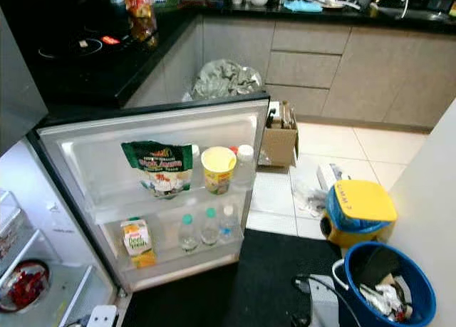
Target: Restocking fridge
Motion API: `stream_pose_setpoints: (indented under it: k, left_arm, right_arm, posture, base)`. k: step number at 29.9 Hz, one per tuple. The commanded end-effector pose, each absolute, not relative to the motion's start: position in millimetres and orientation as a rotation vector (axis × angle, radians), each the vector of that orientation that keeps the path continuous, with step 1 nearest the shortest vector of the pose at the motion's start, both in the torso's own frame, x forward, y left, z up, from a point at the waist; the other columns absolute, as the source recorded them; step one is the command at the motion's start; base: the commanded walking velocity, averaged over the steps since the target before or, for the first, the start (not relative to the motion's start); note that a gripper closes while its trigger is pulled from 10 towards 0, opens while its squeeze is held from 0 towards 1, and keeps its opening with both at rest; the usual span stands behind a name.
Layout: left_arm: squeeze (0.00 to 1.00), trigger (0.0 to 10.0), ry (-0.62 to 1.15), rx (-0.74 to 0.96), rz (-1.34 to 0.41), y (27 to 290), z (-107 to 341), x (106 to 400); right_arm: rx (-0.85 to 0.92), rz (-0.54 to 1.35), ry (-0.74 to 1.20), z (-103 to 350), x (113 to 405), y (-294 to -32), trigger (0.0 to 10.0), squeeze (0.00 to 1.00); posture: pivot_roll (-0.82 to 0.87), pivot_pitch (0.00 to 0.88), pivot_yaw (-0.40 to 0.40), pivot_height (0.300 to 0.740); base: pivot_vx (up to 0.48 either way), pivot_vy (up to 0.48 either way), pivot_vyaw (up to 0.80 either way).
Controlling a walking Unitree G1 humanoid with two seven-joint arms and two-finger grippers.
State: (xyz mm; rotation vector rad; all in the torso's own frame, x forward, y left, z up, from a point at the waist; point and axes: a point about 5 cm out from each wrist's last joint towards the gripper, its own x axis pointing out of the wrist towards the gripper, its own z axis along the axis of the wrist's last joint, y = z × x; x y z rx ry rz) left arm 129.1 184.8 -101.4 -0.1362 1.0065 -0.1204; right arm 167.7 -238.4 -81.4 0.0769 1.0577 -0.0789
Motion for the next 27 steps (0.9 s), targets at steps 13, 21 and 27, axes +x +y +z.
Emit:
stream_pose_setpoints:
  k: [13,21,27]
  left_arm:
    - [0.00,10.0,1.054,-0.136,-0.158,180.0,-105.4,119.2]
    - [0.00,10.0,1.056,-0.138,-0.153,180.7,-105.5,118.7]
    - [0.00,10.0,1.061,-0.145,-0.148,179.4,-106.3,116.5]
  right_arm:
    - [0.074,-0.049,1.071,-84.0,163.3,-235.1,10.0,0.00]
    - [0.051,-0.027,1.083,-85.0,160.6,-235.0,10.0,0.00]
    - [0.041,-0.010,1.092,-86.0,158.2,-234.6,10.0,0.00]
  posture:
    - [-0.06,0.000,-0.013,0.740]
    - [-0.06,0.000,-0.008,0.740]
    - [-0.06,0.003,-0.009,0.740]
  base:
    - [0.000,-0.465,0.00]
    - [0.000,-0.465,0.40]
    - [0.000,-0.458,0.80]
